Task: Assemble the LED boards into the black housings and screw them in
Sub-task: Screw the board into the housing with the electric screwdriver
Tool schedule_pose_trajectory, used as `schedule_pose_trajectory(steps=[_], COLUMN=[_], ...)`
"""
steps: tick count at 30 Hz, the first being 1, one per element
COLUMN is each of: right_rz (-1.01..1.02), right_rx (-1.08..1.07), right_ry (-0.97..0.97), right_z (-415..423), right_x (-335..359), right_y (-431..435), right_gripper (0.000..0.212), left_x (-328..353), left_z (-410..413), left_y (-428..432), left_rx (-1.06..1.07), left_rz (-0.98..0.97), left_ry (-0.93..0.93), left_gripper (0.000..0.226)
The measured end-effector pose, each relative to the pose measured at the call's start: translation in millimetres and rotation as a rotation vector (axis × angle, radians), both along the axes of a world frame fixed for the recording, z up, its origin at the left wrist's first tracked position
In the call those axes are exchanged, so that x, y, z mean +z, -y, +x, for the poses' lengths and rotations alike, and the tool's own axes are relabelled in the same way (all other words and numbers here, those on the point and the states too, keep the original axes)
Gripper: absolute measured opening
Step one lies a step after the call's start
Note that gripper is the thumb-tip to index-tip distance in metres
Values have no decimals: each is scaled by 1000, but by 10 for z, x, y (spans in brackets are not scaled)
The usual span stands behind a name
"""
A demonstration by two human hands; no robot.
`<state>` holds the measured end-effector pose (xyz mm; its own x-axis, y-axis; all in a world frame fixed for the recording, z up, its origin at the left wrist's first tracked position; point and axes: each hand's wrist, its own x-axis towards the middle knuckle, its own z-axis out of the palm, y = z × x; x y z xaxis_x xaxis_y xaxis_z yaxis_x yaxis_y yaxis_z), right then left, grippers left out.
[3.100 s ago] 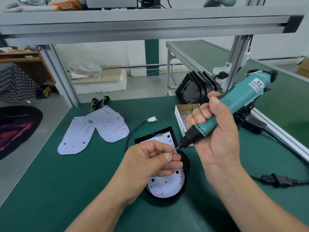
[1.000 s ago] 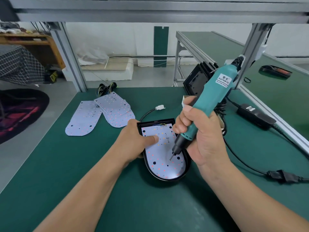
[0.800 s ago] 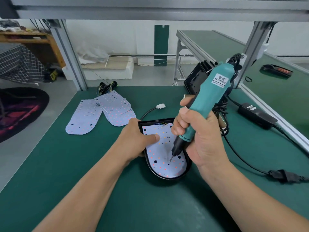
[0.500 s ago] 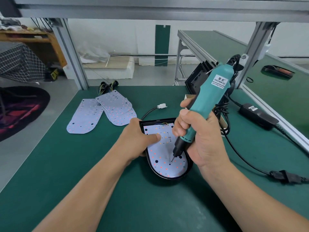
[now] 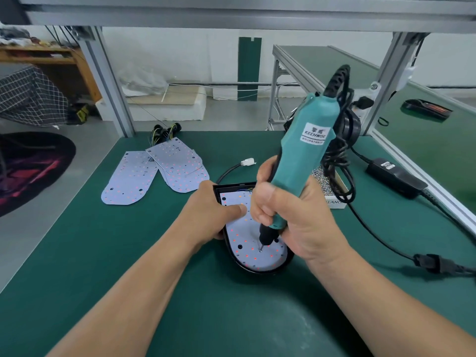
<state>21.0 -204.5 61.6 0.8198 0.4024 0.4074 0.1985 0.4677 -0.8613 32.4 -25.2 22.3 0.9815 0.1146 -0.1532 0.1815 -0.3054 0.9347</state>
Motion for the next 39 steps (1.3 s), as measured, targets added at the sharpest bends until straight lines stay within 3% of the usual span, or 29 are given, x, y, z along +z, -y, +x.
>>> schedule_pose_trajectory(steps=[5, 8, 12, 15, 18, 23, 27, 30, 32, 39], right_rz=[-62, -81, 119, 240, 307, 455, 550, 583, 622, 617], right_rx=[61, 83, 56, -117, -347, -557, -558, -539, -537, -553], right_ry=[11, 54, 69, -8, -218, -459, -491, -455, -436, -428], right_z=[8, 6, 85, 240, 443, 704, 796, 801, 802, 824], right_x=[5, 8, 127, 187, 147, -19, -93, -84, -73, -81], right_y=[33, 89, 197, 365, 619, 982, 1135, 1186, 1231, 1221], right_gripper=[16, 24, 29, 16, 12, 15, 15, 14, 13, 10], left_x=[22, 34, 31, 38, 69, 126, 307, 501, 613, 646], left_z=[31, 25, -14, -40, -66, -117, -81, 87, 308, 1042], left_y=[-8, -18, -24, -30, -17, 70, 188, 433, 685, 1450], left_rx=[-101, -136, -55, -48, -83, -8, 69, -78, -257, -589], left_rz=[52, 69, 14, 33, 231, 646, 770, 731, 791, 1284], left_ry=[29, 41, 0, -1, 18, 56, 280, 506, 545, 380], left_gripper=[27, 28, 47, 44, 37, 69, 41, 20, 20, 15])
